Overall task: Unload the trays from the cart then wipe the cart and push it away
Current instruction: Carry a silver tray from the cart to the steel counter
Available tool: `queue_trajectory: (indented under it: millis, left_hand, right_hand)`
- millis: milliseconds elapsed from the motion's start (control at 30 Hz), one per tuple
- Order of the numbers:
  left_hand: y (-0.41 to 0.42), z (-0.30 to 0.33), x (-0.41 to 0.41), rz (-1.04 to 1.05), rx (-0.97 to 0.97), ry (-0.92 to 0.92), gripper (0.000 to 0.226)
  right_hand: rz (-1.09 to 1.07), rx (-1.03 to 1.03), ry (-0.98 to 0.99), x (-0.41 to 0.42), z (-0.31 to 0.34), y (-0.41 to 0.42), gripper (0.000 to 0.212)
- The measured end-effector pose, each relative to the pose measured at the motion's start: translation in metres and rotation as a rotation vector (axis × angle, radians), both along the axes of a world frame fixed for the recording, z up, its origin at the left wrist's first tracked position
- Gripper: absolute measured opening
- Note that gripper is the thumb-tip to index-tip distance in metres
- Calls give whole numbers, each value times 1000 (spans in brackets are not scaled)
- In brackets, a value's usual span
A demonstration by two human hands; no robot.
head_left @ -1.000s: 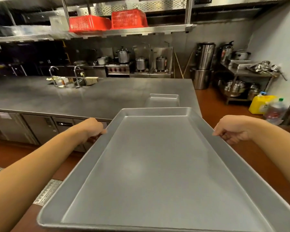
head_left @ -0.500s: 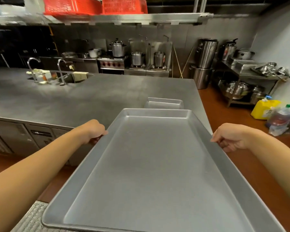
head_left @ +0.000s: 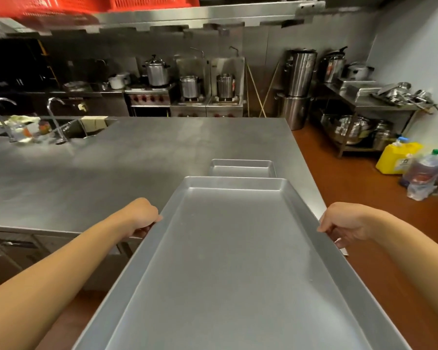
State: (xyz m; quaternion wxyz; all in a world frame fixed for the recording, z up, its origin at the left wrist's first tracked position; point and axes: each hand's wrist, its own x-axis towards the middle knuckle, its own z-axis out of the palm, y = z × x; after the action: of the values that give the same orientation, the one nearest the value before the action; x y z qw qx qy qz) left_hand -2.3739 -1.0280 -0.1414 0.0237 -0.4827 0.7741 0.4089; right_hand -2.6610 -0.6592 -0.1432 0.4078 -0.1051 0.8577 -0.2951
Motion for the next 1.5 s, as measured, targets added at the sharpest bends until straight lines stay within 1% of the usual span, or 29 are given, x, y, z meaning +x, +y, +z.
queue_trajectory:
  millis: [133, 167, 367, 467, 600, 667, 700, 767, 833, 900, 1033, 1200, 1500]
  left_hand:
    - [-32, -25, -62, -15, -7, -31, 44]
    - [-50, -35, -92, -18, 0, -37, 44]
    - [-116, -82, -197, -42, -9, -97, 42]
    - [-141, -106, -238, -64, -11, -127, 37]
    - [-162, -136, -284, -105, -38, -205, 46]
    - [-173, -146, -304, -92, -81, -211, 39]
    - [-179, -152, -312, -88, -94, -206, 38]
    - [-190, -167, -326, -103, -105, -213, 45]
    - [-200, -179, -337, -129, -116, -243, 47]
    - [-207, -189, -347, -140, -138, -240, 43]
    - [-214, -201, -364, -195, -272, -274, 43]
    - [-220, -217, -382, -231, -347, -309, 29]
    - [-229, -246, -400, -247, -358, -355, 31]
  right_hand:
    - [23, 31, -9, -62, -26, -32, 11]
    - [19, 25, -25, -91, -38, -50, 12]
    - [37, 96, -55, -193, -82, -112, 13]
    - [32, 123, -57, -228, -98, -137, 12]
    - [31, 151, -44, -262, -114, -163, 14]
    - [19, 152, -41, -275, -123, -174, 15]
    - [8, 152, -38, -281, -127, -180, 15]
    - [-11, 157, -34, -293, -137, -190, 15]
    - [-22, 171, -33, -302, -146, -200, 17]
    - [-34, 183, -35, -310, -156, -209, 18]
    - [-53, 191, -19, -324, -173, -226, 14]
    - [-91, 218, -6, -332, -194, -237, 15]
    - [-130, 209, 54, -347, -220, -248, 15]
